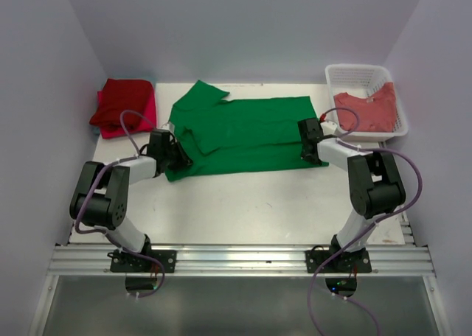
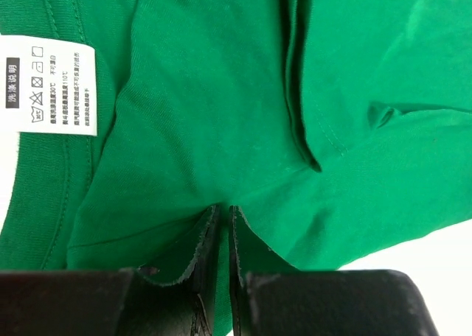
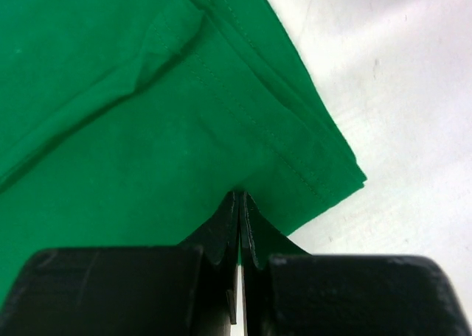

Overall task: Fold and stack the t-shirts
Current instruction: Fold the flattened tshirt in 1/3 of the way

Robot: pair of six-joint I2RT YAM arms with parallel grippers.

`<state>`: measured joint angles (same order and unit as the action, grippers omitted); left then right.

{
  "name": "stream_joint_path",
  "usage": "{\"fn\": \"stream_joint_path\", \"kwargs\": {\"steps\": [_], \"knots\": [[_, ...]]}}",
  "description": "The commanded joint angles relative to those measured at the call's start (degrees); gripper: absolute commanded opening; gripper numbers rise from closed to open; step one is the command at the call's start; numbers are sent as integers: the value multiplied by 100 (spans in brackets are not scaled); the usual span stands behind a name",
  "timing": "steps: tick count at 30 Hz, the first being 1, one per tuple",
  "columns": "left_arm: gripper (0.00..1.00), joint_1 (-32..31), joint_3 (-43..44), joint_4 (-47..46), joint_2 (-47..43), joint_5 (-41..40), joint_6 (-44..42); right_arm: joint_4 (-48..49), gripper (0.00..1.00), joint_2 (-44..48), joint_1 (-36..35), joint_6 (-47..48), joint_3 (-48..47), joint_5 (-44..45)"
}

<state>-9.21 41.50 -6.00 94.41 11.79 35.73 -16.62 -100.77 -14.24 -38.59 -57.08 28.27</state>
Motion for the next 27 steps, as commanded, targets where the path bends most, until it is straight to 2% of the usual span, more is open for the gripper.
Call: {"fn": "stream_joint_path", "kwargs": {"steps": [1,5,12,18,23,27], "knots": [[13,-28,-264,1293,-335,-379,-136,-938,0,382,-17,0,38,-357],[16,-45,-458,1970,-861,-563,-197,-1789,0,786,-26,70,188,-392],[22,-46,-493,3138,-1355,-836,-417,-2389,0,1103,-88,202,504,-892],[22,-54,-608,3070,-1417,-722,-347,-2188,0,1437,-175,281,865,-1078],[22,-54,-608,2964,-1189,-565,-408,-1829,0,2227,-263,562,681,-1236],[22,-72,-608,2841,-1241,-511,-365,-1388,0,2028,-263,774,391,-929]]}}
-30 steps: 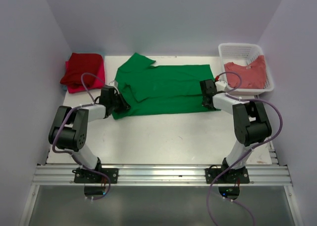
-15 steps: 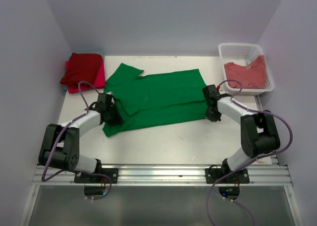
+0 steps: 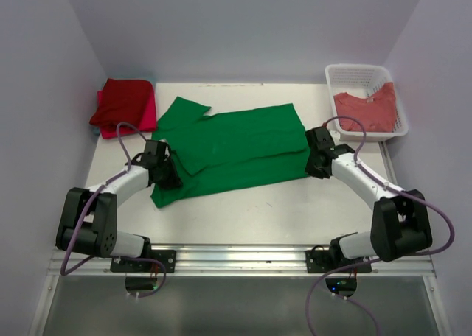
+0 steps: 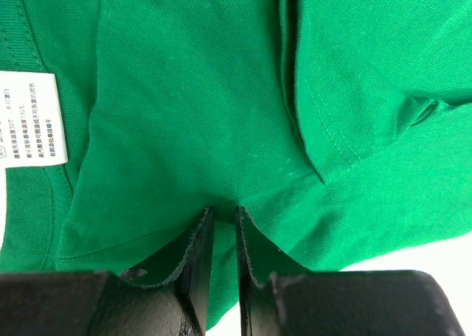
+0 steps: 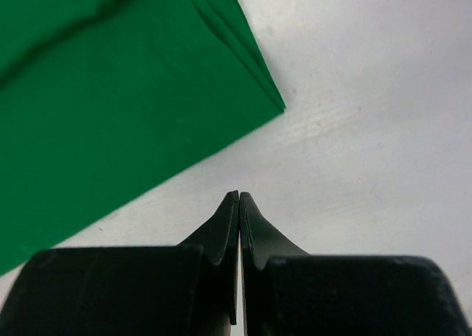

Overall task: Fold and stack the t-shirts
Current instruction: Fold the flattened tshirt in 1/3 of the way

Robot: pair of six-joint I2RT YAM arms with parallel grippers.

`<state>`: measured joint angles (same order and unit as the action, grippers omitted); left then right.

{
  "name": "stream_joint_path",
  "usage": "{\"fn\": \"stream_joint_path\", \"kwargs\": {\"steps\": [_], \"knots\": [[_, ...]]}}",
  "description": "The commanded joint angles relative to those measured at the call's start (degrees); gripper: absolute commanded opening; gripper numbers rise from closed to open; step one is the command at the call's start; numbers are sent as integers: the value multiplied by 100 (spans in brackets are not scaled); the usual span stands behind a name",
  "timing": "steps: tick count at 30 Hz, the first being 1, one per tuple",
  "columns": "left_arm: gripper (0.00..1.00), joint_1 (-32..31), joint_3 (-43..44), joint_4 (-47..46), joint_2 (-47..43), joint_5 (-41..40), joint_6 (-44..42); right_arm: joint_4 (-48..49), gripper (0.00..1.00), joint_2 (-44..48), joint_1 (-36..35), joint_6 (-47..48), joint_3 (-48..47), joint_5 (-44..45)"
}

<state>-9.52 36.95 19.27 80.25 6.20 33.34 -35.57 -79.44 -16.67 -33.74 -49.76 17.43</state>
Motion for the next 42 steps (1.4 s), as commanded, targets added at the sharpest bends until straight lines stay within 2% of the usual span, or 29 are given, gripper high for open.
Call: {"fn": "stream_joint_path", "kwargs": {"steps": [1,6,10,13,15,22,26,36,39,42], "knots": [[22,-41,-153,323,158,48,-118,507,0,-307,-12,289,-577,242],[21,-50,-223,297,-35,-39,-100,621,0,-1756,-12,69,-1010,533],[21,-50,-320,315,-185,-101,-100,1113,0,-2067,-12,-19,-747,419],[20,-59,-338,279,-299,-22,-74,1316,0,-1857,-12,-72,-474,392],[20,-68,-337,323,-334,-40,-82,1080,0,-1725,-21,-54,-403,428],[21,-68,-206,455,-273,75,-143,-931,0,-1505,-126,-141,-579,595],[21,-68,-118,543,-229,22,-196,-1223,0,-1320,-240,-229,-465,280],[21,-68,-118,604,-194,57,-232,-1180,0,-1294,-407,-230,-236,208],[20,-68,-74,561,-343,180,-354,-1180,0,-882,-451,-142,-367,50],[18,-68,49,613,-510,180,-390,-848,0,-30,-609,121,-482,-343]]}}
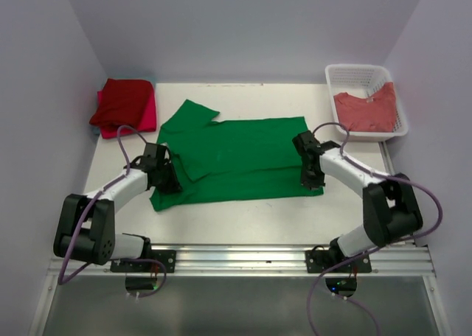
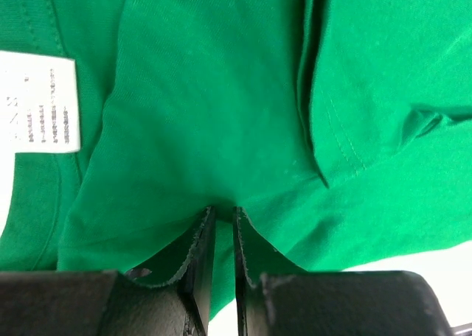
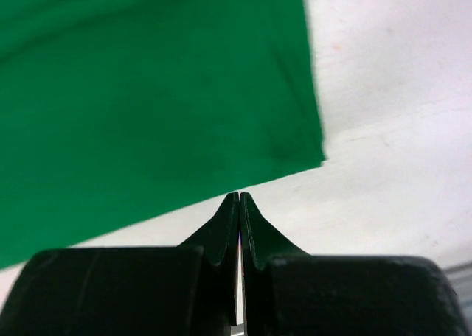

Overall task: Fold and stack the t-shirts
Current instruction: Fold the flattened tshirt in 1/3 of the way

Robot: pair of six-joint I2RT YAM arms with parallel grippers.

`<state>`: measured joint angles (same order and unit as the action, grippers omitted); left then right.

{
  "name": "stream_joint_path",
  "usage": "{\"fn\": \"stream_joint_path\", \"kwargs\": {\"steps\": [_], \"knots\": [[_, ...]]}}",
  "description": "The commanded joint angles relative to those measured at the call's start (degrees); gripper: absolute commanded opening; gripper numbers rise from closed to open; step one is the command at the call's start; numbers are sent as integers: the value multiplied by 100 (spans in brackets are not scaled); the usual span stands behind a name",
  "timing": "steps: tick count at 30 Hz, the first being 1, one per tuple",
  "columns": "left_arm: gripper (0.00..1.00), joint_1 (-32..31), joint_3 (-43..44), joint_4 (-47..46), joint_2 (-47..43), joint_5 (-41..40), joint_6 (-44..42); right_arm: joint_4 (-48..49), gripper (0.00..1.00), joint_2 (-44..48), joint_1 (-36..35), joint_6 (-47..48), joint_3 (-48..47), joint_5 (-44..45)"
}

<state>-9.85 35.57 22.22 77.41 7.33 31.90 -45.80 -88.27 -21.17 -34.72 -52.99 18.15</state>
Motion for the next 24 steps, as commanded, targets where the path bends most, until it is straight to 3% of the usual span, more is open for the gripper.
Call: {"fn": "stream_joint_path", "kwargs": {"steps": [1,5,6,8,9,12,14,24], "knots": [[18,-44,239,318,-356,32,-246,760,0,1134,-186,490,-133,-679],[17,-44,380,283,-647,-214,-219,2780,0,1910,-256,538,307,-2785],[17,-44,432,266,-700,-223,-228,2987,7,1762,-291,476,220,-2939],[20,-44,582,100,-858,-267,-228,3043,24,1437,-589,545,-43,-2941],[23,-44,565,-49,-911,-250,-272,2990,27,1113,-721,597,-340,-2845],[48,-52,460,-700,-912,-101,-229,2937,35,611,-1126,739,-659,-2817],[56,-52,477,-946,-736,188,-114,2840,35,495,-1249,721,-730,-2800],[57,-61,64,-1967,-297,1226,606,2858,35,1110,-1346,528,16,-2194]]}}
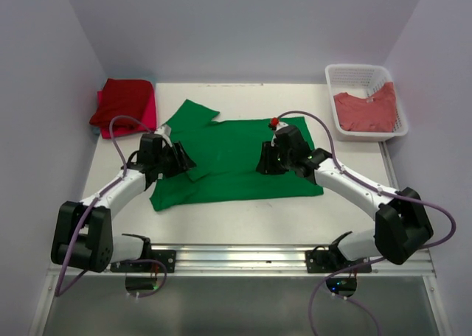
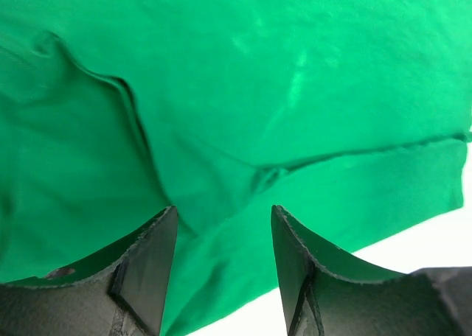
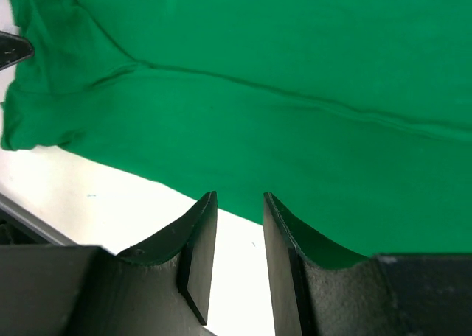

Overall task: Fold and stack the t-shirts
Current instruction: Fold the flattened tshirt in 1/3 of the way

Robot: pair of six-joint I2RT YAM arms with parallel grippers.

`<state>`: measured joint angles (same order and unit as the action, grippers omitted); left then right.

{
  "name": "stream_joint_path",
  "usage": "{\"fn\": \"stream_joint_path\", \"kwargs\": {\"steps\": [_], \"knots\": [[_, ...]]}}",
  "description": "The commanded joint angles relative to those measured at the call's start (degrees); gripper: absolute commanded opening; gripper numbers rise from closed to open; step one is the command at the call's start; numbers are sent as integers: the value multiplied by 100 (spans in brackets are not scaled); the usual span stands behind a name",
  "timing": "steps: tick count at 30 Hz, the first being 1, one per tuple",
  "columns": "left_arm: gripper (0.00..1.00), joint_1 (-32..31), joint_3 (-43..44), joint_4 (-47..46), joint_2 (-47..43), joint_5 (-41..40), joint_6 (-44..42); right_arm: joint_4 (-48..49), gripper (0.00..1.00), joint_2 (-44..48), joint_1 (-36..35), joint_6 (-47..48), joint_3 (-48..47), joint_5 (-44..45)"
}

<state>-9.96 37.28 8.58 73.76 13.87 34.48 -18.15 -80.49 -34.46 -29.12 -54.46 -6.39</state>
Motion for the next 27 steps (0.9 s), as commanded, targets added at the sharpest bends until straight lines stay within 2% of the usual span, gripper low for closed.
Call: {"fn": "stream_joint_path", "kwargs": {"steps": [1,6,12,18,21,27], "knots": [[56,-59,-98,-533,86,643,410,40,35,367,-8,-23,190,340],[53,-129,-19,-68,69,854,761,-118,34,446,-8,-32,234,586],[51,-235,7,609,-168,749,797,-215,34,332,-17,-58,216,771],[51,-244,8,1356,-625,90,762,-233,33,253,-17,-93,190,833],[51,-244,-150,1243,-661,-25,788,-224,33,183,-17,-129,172,824],[51,-244,-545,207,-257,414,850,-268,33,200,-17,-146,181,832]]}}
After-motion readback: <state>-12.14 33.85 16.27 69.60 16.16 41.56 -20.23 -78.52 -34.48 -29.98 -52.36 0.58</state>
